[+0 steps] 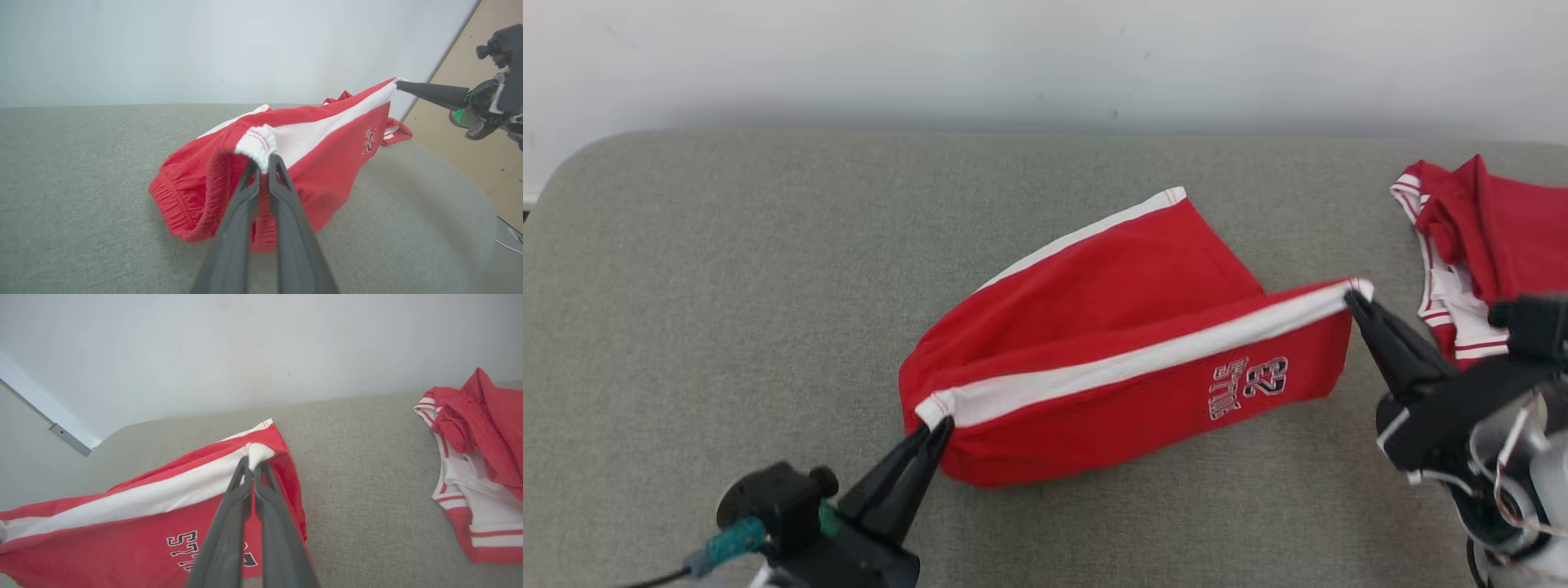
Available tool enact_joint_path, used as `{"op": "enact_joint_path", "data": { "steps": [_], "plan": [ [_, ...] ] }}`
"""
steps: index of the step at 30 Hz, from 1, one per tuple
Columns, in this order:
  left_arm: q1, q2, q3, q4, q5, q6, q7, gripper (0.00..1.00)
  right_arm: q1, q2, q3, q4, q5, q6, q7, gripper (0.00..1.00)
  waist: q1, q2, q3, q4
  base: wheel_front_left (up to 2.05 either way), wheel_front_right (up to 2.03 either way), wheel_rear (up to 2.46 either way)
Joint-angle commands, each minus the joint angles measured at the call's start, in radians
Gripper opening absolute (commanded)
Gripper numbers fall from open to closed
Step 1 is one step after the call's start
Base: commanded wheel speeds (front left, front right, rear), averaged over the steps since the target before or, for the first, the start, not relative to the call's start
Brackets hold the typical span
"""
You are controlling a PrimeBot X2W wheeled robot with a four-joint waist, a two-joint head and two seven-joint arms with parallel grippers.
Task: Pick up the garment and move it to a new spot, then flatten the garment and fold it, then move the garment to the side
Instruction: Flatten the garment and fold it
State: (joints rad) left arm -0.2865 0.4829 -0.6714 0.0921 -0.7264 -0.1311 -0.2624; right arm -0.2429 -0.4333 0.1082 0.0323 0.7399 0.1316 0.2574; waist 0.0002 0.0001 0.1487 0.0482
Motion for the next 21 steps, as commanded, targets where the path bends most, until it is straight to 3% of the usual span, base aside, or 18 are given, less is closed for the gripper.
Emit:
{"op": "enact_joint_path", "data": {
  "steps": [1,11,21],
  "plan": [
    [-0.041,0.008,-0.014,0.017,-0.006,0.001,-0.002,0.0,-0.053,-0.01,0.017,0.029,-0.008,-0.003,0.002,0.0,-0.0002,-0.0001,0.033,0.02,0.0,0.0,0.0],
    [-0.292,0.011,-0.093,0.183,-0.119,0.001,-0.002,0.0,-0.43,-0.012,0.163,0.365,-0.008,-0.003,-0.015,0.0,-0.0002,-0.0001,0.13,0.063,0.0,0.0,0.0],
    [-0.424,-0.035,-0.151,0.294,-0.174,0.001,-0.002,0.0,-0.702,0.02,0.308,0.67,-0.035,-0.003,-0.094,0.0,-0.0002,-0.0001,0.197,0.104,0.0,0.0,0.0]
  ]
}}
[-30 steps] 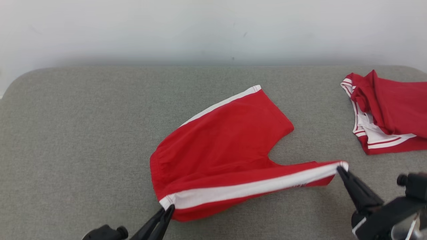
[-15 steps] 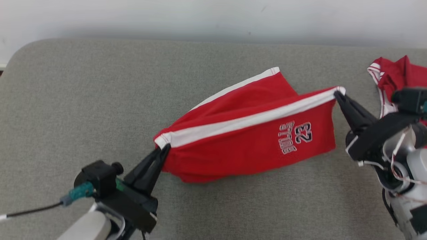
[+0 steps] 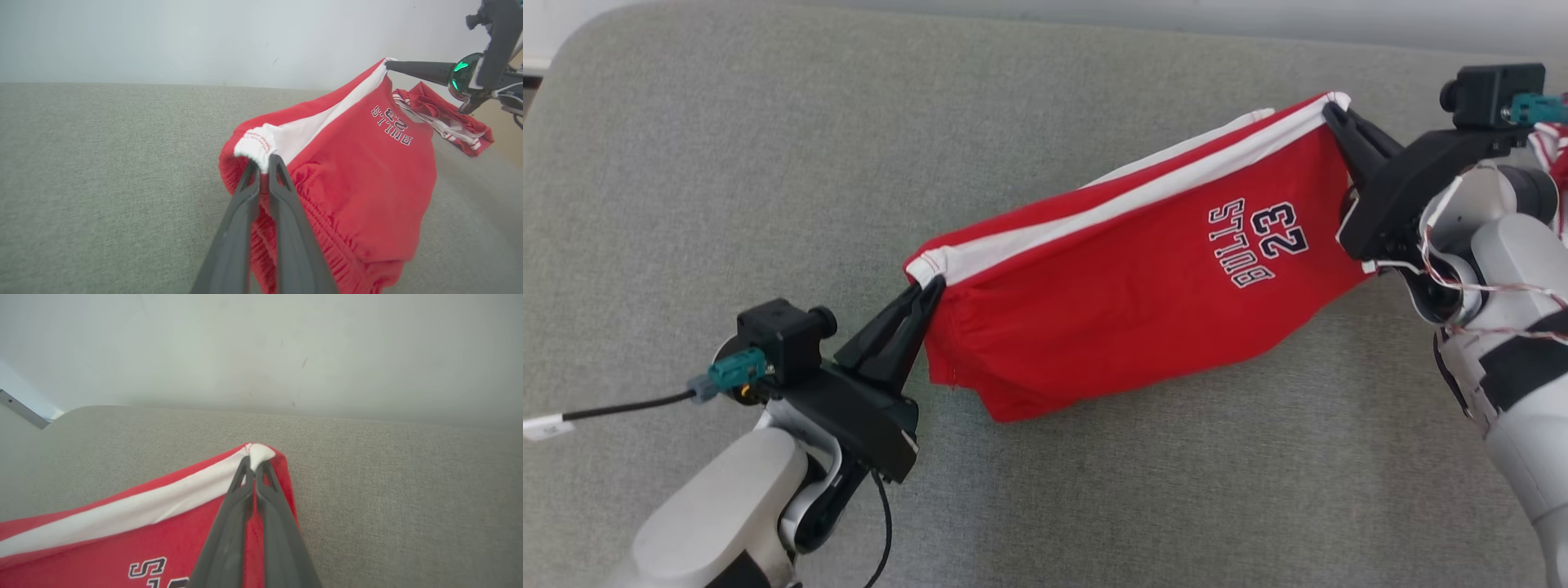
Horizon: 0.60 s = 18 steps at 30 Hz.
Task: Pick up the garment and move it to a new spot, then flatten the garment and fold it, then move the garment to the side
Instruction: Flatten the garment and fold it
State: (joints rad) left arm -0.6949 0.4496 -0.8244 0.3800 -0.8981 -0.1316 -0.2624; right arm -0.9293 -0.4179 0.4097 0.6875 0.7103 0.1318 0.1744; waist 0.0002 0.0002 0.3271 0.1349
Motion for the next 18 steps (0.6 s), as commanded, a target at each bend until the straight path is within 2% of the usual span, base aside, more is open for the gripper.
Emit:
{"op": "enact_joint_path", "data": {
  "steps": [1,8,13,14,15,16,17,18],
  "plan": [
    [-0.016,-0.002,0.002,0.006,-0.002,0.002,-0.002,0.0,-0.015,0.005,0.006,0.015,-0.006,-0.003,-0.011,0.0,-0.0002,-0.0002,0.019,0.017,0.0,0.0,0.0],
    [-0.064,-0.033,-0.022,0.068,-0.015,0.002,-0.002,0.0,-0.115,0.032,0.091,0.187,-0.021,-0.003,-0.075,0.0,-0.0002,-0.0002,0.045,0.028,0.0,0.0,0.0],
    [-0.085,-0.048,-0.031,0.095,-0.014,0.002,-0.002,0.0,-0.157,0.044,0.133,0.267,-0.017,-0.003,-0.134,0.0,-0.0002,-0.0002,0.053,0.032,0.0,0.0,0.0],
    [-0.088,-0.049,-0.029,0.101,-0.011,0.002,-0.002,0.0,-0.162,0.045,0.141,0.278,-0.015,-0.003,-0.148,0.09,-0.0002,-0.0002,0.052,0.032,0.0,0.0,0.0],
    [-0.089,-0.052,-0.027,0.107,-0.01,0.002,-0.002,0.0,-0.164,0.047,0.149,0.291,-0.01,-0.003,-0.159,0.41,-0.0002,-0.0002,0.05,0.031,0.0,0.0,0.0],
    [-0.087,-0.053,-0.023,0.115,-0.008,0.002,-0.002,0.0,-0.165,0.049,0.16,0.302,-0.007,-0.003,-0.168,1.0,-0.0002,-0.0002,0.045,0.029,0.0,0.0,0.0],
    [-0.086,-0.054,-0.021,0.121,-0.003,0.002,-0.002,0.38,-0.169,0.048,0.169,0.312,-0.006,-0.003,-0.179,1.0,-0.0002,-0.0002,0.042,0.027,0.0,0.0,0.0],
    [-0.083,-0.056,-0.018,0.128,0.003,0.002,-0.002,1.0,-0.171,0.05,0.18,0.319,-0.004,-0.003,-0.187,1.0,-0.0002,-0.0002,0.037,0.024,0.0,0.0,0.0]
  ]
}}
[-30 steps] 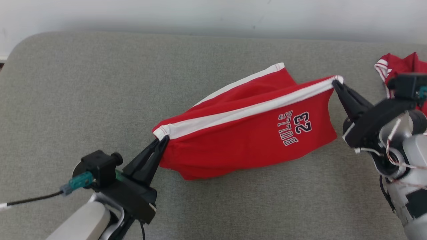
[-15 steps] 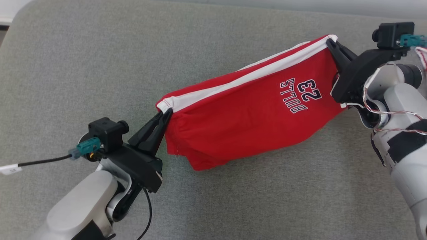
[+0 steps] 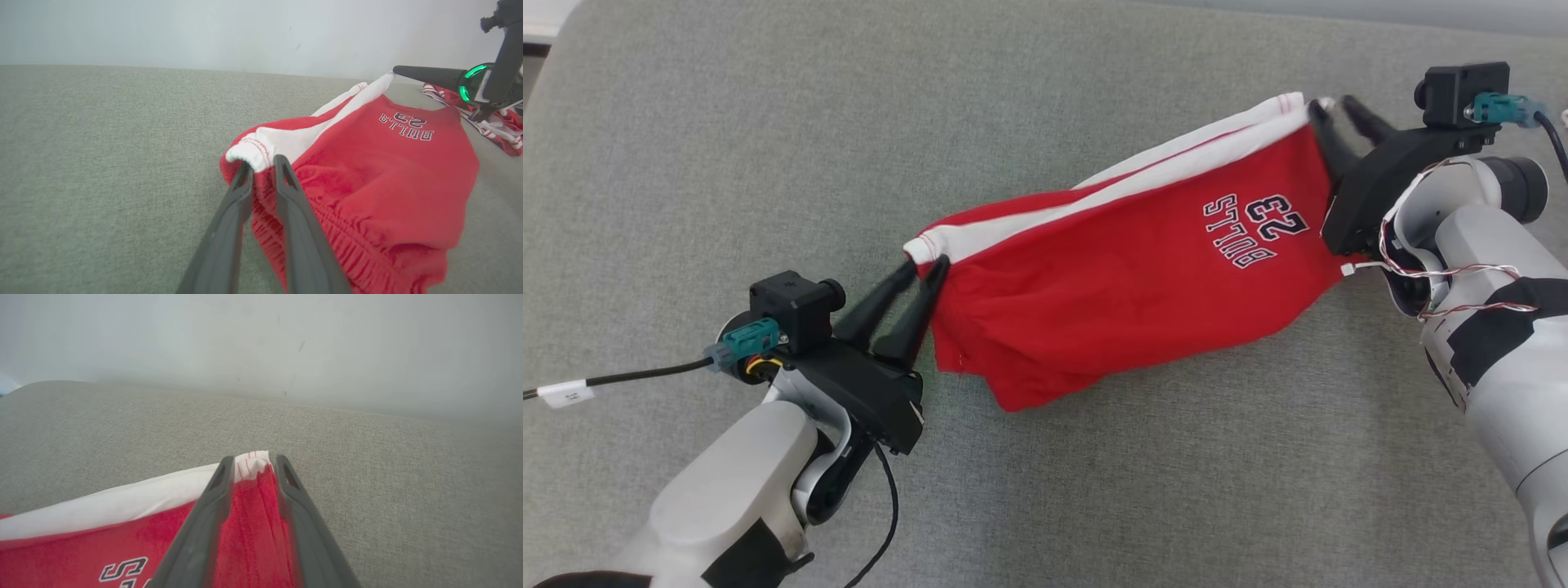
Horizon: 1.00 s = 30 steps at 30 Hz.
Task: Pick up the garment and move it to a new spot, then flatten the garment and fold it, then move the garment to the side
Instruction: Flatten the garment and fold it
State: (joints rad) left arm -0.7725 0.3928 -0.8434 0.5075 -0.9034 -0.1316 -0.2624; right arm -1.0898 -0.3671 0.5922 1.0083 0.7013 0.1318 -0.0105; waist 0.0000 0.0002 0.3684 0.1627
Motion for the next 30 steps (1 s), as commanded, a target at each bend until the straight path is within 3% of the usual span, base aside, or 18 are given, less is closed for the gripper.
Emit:
{"op": "enact_joint_path", "data": {
  "steps": [1,8,11,14,18,21,30],
  "plan": [
    [0.0,-0.001,0.003,0.006,0.012,0.002,-0.002,1.0,-0.011,0.002,0.007,0.004,0.009,-0.003,-0.011,1.0,0.0,-0.0002,-0.01,-0.006,0.0,0.0,0.0],
    [0.064,0.001,0.072,0.008,0.056,0.002,-0.002,1.0,0.02,-0.011,0.064,0.019,0.058,-0.003,-0.064,1.0,0.0,-0.0002,-0.056,-0.026,0.0,0.0,0.0],
    [0.108,0.0,0.136,-0.006,0.099,0.002,-0.002,1.0,0.039,-0.021,0.087,0.023,0.081,-0.003,-0.08,1.0,0.0,-0.0002,-0.074,-0.031,0.0,0.0,0.0],
    [0.175,-0.019,0.26,-0.045,0.192,0.011,-0.002,1.0,0.061,-0.042,0.123,0.034,0.098,-0.003,-0.085,1.0,0.0,-0.0002,-0.088,-0.029,0.0,0.0,0.0],
    [0.258,-0.073,0.4,-0.116,0.301,0.054,-0.002,1.0,0.075,-0.058,0.147,0.054,0.119,-0.003,-0.075,1.0,0.0,-0.0002,-0.086,-0.017,0.0,0.0,0.0],
    [0.316,-0.122,0.498,-0.164,0.37,0.062,-0.002,1.0,0.078,-0.067,0.16,0.07,0.136,-0.003,-0.068,1.0,0.0,-0.0002,-0.076,-0.002,0.0,0.0,0.0],
    [0.41,-0.259,0.653,-0.194,0.52,0.02,-0.002,1.0,0.058,-0.065,0.208,0.121,0.163,-0.003,-0.002,1.0,0.0,-0.0002,-0.057,0.038,0.0,0.0,0.0]
  ]
}}
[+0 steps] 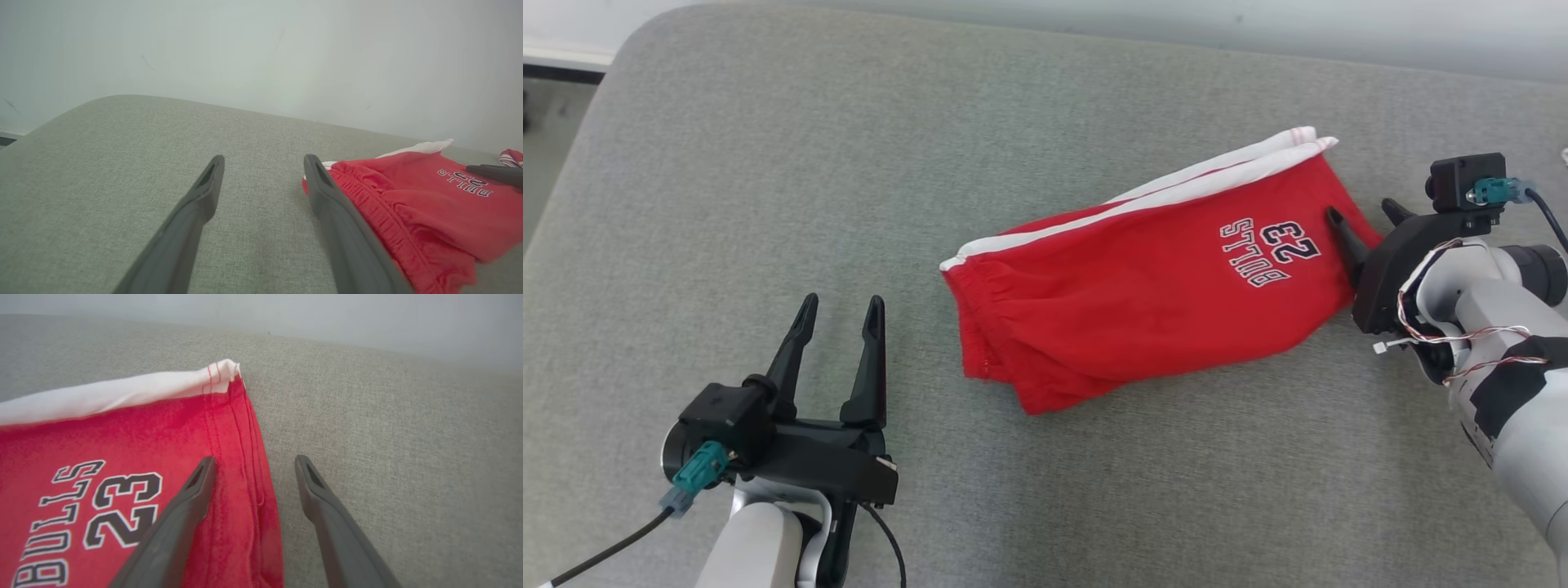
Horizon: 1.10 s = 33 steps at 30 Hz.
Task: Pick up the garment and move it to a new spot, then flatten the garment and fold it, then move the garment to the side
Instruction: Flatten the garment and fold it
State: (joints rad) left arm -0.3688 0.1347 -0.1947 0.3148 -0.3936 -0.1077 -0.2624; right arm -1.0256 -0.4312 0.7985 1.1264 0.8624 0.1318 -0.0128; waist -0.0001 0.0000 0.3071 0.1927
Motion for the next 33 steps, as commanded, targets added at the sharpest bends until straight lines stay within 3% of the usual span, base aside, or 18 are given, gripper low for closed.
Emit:
{"op": "enact_joint_path", "data": {
  "steps": [1,7,8,9,10,15,22,33],
  "plan": [
    [0.01,-0.009,0.013,0.0,0.019,-0.007,-0.002,1.0,-0.01,-0.001,0.007,0.008,0.006,-0.003,0.008,1.0,0.0001,0.0,0.005,0.013,0.0,0.0,0.0],
    [0.019,-0.045,0.053,0.009,0.054,-0.022,-0.002,1.0,0.0,0.018,0.044,0.065,0.03,-0.003,0.164,1.0,0.0001,0.0,0.001,0.033,0.0,0.0,0.0],
    [0.021,-0.05,0.057,0.01,0.057,-0.023,-0.002,1.0,0.001,0.021,0.05,0.067,0.032,-0.002,0.184,0.85,0.0001,0.0,-0.002,0.035,0.0,0.0,0.0],
    [0.022,-0.053,0.06,0.012,0.062,-0.024,-0.002,1.0,0.001,0.022,0.053,0.064,0.039,-0.001,0.196,0.46,0.0001,0.0,-0.004,0.036,0.0,0.0,0.0],
    [0.025,-0.054,0.064,0.014,0.064,-0.024,-0.002,1.0,0.0,0.024,0.055,0.057,0.043,-0.001,0.201,0.0,0.0001,0.0,-0.008,0.036,0.0,0.0,0.0],
    [0.051,-0.058,0.057,0.029,0.069,-0.022,-0.002,1.0,0.019,0.025,0.068,0.028,0.08,-0.001,0.245,0.0,0.0001,0.0,-0.047,0.022,0.0,0.0,0.0],
    [0.113,-0.045,0.056,0.04,0.053,-0.022,-0.002,1.0,0.072,-0.021,0.093,-0.05,0.123,-0.001,0.215,0.0,0.0001,0.0,-0.135,-0.017,0.0,0.0,0.0],
    [0.202,-0.023,0.063,0.035,0.04,-0.022,-0.002,1.0,0.275,-0.166,0.124,-0.232,0.246,-0.001,0.195,0.0,0.0001,0.0,-0.231,-0.081,0.0,0.0,0.0]
  ]
}}
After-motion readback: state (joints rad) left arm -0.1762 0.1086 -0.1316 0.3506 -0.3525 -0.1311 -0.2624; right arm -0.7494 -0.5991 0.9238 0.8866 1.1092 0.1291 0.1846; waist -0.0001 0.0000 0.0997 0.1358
